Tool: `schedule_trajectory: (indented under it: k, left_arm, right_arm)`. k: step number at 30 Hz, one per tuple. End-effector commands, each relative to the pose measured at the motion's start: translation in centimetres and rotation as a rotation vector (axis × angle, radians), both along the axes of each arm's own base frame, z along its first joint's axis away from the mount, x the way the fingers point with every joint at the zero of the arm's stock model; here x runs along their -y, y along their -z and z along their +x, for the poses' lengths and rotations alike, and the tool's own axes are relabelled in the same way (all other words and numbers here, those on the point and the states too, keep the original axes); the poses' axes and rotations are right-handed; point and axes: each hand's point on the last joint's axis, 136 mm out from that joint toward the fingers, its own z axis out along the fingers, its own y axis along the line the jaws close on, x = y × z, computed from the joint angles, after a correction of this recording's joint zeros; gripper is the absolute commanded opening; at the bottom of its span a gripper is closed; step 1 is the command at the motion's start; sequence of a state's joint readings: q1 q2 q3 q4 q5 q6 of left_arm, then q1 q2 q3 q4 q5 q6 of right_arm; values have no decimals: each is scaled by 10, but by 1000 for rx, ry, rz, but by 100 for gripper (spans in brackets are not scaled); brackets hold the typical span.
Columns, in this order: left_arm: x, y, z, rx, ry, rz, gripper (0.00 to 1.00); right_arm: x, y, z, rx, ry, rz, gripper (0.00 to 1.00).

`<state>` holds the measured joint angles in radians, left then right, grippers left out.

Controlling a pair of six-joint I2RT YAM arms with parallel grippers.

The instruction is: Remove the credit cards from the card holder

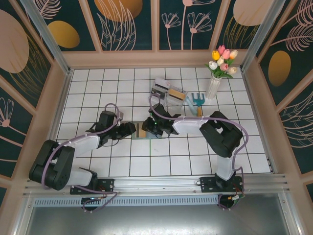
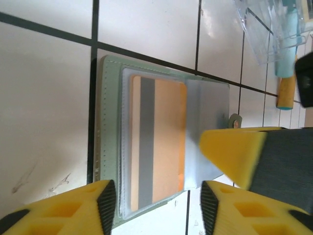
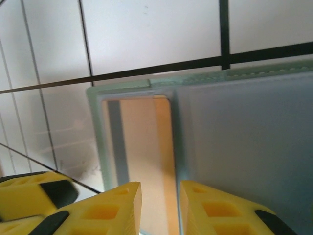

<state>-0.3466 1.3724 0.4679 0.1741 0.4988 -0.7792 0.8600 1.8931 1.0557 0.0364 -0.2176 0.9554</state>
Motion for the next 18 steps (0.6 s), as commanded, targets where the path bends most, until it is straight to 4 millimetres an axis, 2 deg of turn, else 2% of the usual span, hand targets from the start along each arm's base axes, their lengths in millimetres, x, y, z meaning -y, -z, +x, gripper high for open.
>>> schedule_trajectory:
  k: [1, 4, 9, 18]
  left_arm:
    - [11, -12, 10, 36, 24, -38, 42]
    - [15, -9, 13, 22, 36, -41, 35]
    - [21, -5, 17, 7, 52, -43, 29]
    - [14, 17, 16, -33, 24, 15, 24]
  right_arm:
    - [1, 3, 5, -2, -1, -27, 28]
    - [1, 8, 4, -13, 1, -35, 26]
    - [3, 11, 4, -18, 3, -39, 23]
    - [1, 15, 1, -30, -15, -28, 19]
